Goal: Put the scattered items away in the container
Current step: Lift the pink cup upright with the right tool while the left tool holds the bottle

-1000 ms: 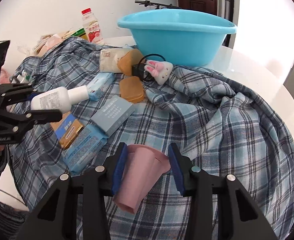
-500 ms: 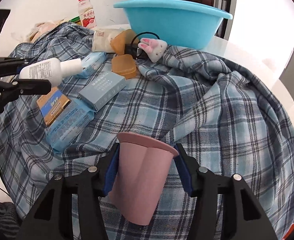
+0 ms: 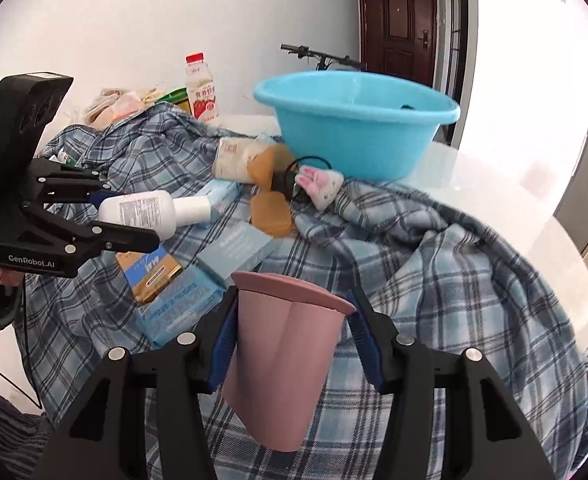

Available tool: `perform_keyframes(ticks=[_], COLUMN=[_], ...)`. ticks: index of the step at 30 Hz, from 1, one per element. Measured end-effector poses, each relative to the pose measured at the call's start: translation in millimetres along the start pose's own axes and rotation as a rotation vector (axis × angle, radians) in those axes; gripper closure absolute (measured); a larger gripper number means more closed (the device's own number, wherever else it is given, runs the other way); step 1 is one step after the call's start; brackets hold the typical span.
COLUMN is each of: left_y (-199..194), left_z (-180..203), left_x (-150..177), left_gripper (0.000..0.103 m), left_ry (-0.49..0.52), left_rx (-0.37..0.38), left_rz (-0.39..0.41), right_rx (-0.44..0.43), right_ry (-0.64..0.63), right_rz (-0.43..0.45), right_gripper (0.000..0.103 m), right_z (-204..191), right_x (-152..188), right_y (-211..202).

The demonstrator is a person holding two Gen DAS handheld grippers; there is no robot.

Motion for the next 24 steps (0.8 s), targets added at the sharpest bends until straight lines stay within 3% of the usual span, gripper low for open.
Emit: perform_keyframes(ticks=[7, 24], left_y=[-8, -23], left_z=[2, 4], left_x=[-11, -37], left_gripper=[0.061, 0.061], left_ry=[0.0, 0.037], left_rx=[0.002, -0.011], left_rz=[0.028, 0.075], right_rx=[-0.009, 0.01], right_ry=[0.021, -0.069], right_rz=[0.012, 0.101], right_gripper=[0.052, 0.052], right_z=[6, -1], right_x=[-16, -57], right_y=[-11, -32])
Point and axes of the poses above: each gripper's, at about its wrist camera, not at the fingertips, and y roughly the way its jaws point, z to its right, x to its underside, the point moved 10 cm from there along y, roughly the way its jaws point, and after that the axes turned 5 degrees about -z, right-handed, at the moved point
